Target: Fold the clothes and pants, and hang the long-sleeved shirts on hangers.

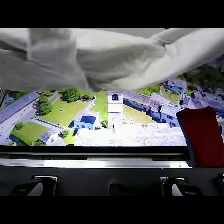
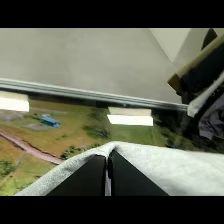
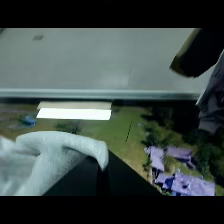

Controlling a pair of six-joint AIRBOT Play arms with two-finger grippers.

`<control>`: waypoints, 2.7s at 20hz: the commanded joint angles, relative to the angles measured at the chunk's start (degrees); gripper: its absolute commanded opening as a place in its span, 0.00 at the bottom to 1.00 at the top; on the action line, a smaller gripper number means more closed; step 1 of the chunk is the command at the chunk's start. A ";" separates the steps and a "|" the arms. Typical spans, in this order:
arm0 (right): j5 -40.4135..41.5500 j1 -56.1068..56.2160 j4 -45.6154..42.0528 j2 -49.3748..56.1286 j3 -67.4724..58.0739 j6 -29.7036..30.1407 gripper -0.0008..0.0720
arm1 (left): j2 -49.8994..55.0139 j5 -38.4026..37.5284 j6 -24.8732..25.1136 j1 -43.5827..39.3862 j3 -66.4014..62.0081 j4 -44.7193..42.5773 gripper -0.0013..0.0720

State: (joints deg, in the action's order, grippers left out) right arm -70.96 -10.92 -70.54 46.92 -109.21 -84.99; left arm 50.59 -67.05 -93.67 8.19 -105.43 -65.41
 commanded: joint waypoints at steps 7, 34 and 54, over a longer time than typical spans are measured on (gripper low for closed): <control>-4.24 0.04 -7.74 5.38 -3.02 -11.06 0.06 | -3.45 -6.82 -6.43 0.87 8.46 -10.14 0.04; -12.15 0.04 -7.41 53.00 -2.86 -9.97 0.06 | 33.62 18.14 -6.91 -7.54 36.41 -5.05 0.05; -17.51 0.07 -6.16 51.65 -2.86 -10.62 0.06 | 14.51 24.96 -15.30 -24.70 66.36 22.88 1.00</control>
State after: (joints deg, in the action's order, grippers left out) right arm -87.50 -10.85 -77.01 98.59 -112.03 -95.64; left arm 64.88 -54.48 -104.47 -5.61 -46.35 -49.87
